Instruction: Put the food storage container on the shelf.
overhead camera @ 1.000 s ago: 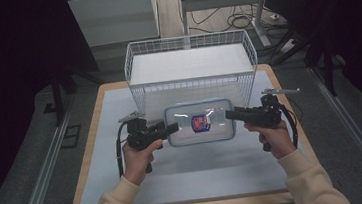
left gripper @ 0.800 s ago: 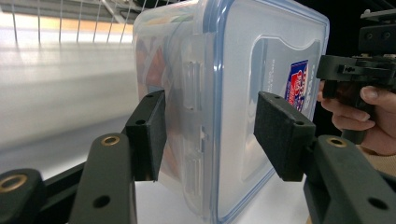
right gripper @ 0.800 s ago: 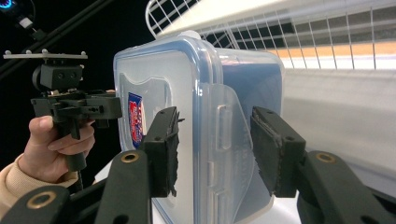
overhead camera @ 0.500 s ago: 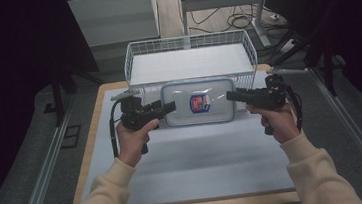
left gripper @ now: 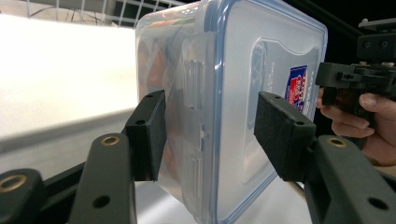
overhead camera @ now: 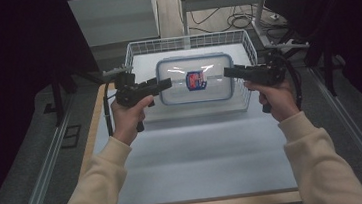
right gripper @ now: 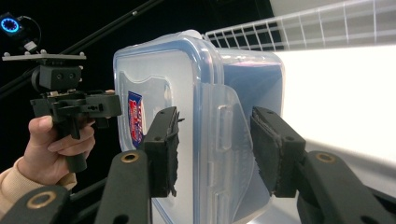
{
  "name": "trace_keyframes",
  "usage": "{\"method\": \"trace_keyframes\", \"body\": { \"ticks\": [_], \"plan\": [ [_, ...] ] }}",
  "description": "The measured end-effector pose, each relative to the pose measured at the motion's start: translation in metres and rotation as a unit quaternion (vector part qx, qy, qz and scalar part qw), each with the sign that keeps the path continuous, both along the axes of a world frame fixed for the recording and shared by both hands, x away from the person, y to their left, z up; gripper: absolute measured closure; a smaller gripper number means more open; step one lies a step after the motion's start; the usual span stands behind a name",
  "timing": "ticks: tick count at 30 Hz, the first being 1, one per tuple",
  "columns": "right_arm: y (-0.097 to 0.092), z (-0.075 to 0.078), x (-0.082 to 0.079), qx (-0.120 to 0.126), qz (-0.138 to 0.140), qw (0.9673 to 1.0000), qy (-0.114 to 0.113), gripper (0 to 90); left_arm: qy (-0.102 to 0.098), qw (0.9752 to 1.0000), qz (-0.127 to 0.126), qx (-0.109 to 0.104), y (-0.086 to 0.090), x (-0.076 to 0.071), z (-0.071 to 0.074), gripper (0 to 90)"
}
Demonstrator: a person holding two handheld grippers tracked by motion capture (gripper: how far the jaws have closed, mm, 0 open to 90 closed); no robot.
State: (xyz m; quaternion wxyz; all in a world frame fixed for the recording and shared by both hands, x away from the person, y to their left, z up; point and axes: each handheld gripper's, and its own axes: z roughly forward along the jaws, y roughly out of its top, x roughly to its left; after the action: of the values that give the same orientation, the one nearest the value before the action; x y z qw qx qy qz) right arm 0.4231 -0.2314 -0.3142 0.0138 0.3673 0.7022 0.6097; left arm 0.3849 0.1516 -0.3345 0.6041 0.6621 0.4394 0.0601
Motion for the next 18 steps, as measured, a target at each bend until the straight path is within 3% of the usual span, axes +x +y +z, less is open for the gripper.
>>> {"method": "trace_keyframes", "body": {
  "ticks": [6, 7, 14, 18],
  "plan": [
    [0.007, 0.014, 0.025, -0.003, -0.001, 1.0, 0.002, 53.4, -0.002, 1.0, 0.0, 0.0, 0.006, 0.026, 0.011, 45.5],
    [0.008, 0.016, 0.036, -0.003, 0.001, 1.0, 0.009, 53.4, 0.002, 1.0, 0.003, -0.001, 0.007, 0.036, 0.013, 45.4],
    [0.009, 0.015, 0.06, 0.005, -0.007, 0.9997, 0.021, 53.3, 0.015, 0.9998, 0.006, -0.006, 0.008, 0.059, 0.013, 45.4],
    [0.01, 0.011, 0.075, 0.007, -0.011, 0.999, 0.043, 53.3, 0.025, 0.9995, 0.009, -0.016, 0.009, 0.072, 0.008, 45.4]
  ]
}}
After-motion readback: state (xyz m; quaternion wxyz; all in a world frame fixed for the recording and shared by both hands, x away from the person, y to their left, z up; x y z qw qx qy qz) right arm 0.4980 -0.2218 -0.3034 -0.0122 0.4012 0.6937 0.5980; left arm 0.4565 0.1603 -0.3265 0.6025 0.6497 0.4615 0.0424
